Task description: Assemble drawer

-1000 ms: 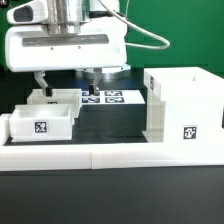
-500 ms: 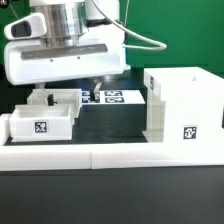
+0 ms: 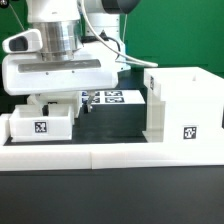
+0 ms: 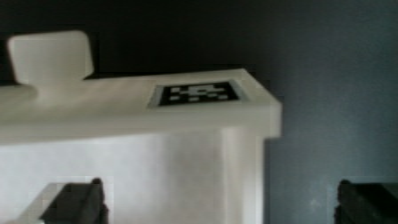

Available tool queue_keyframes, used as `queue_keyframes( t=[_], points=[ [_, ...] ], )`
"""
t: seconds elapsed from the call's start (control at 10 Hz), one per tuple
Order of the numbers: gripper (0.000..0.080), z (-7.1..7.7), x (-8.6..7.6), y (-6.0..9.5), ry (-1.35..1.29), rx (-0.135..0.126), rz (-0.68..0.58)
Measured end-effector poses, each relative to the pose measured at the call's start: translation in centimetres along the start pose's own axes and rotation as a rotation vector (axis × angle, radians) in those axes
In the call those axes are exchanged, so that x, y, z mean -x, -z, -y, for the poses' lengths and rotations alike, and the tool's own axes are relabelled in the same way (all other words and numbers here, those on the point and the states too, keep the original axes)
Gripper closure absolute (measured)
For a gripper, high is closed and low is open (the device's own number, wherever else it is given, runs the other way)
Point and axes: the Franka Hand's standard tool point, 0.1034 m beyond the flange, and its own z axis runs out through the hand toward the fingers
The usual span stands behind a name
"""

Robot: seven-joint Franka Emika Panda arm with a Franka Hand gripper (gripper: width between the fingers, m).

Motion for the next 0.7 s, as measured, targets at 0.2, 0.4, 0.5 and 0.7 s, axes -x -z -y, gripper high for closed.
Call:
queue_keyframes(
  t=[0.2,0.4,0.5,0.7],
  points=[
    [0.015,-0.1,0.0,0.1,-0.004,-0.007,0.01],
    [0.015,-0.1,0.0,0.0,-0.004,-0.007,0.011],
    [0.015,-0.2,0.2,-0.2,-0.006,-0.004,0.009],
    [0.015,-0.1,1.1,-1.2,-0.003,0.009,0.007]
  ],
)
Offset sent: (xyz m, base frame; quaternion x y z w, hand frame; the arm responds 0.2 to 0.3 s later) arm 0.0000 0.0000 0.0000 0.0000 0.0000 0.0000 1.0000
